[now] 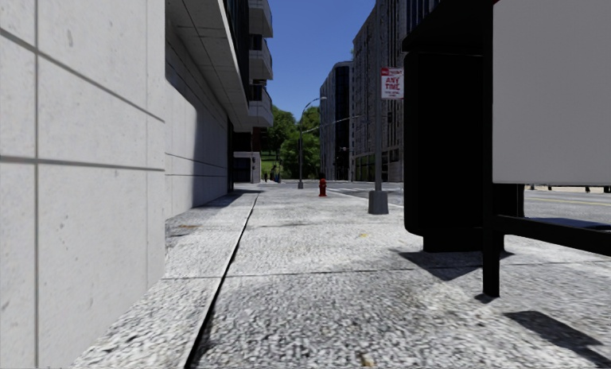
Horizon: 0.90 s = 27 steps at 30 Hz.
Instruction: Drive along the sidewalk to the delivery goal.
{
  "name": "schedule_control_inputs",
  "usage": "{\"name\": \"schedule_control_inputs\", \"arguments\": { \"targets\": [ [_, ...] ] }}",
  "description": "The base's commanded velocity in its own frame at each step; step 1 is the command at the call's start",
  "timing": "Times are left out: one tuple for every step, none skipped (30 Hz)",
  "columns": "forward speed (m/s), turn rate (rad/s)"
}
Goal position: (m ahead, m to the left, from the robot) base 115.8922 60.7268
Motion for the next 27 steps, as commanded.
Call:
{"name": "schedule_control_inputs", "arguments": {
  "targets": [
    [2.00,0.31],
    [2.00,0.31],
    [2.00,0.31],
    [2.00,0.31],
    [2.00,0.31],
    [2.00,0.31],
    [2.00,0.31],
    [2.00,0.31],
    [2.00,0.31],
    [2.00,0.31],
    [2.00,0.31],
    [2.00,0.31],
    [2.00,0.00],
    [2.00,0.00],
    [2.00,0.00],
    [2.00,0.00],
    [2.00,0.00],
    [2.00,0.00],
    [2.00,0.00],
    [2.00,0.00],
    [2.00,0.00],
    [2.00,0.00],
    [2.00,0.00],
    [2.00,0.00],
    [2.00,0.00],
    [2.00,0.00],
    [2.00,0.00]
  ]
}}
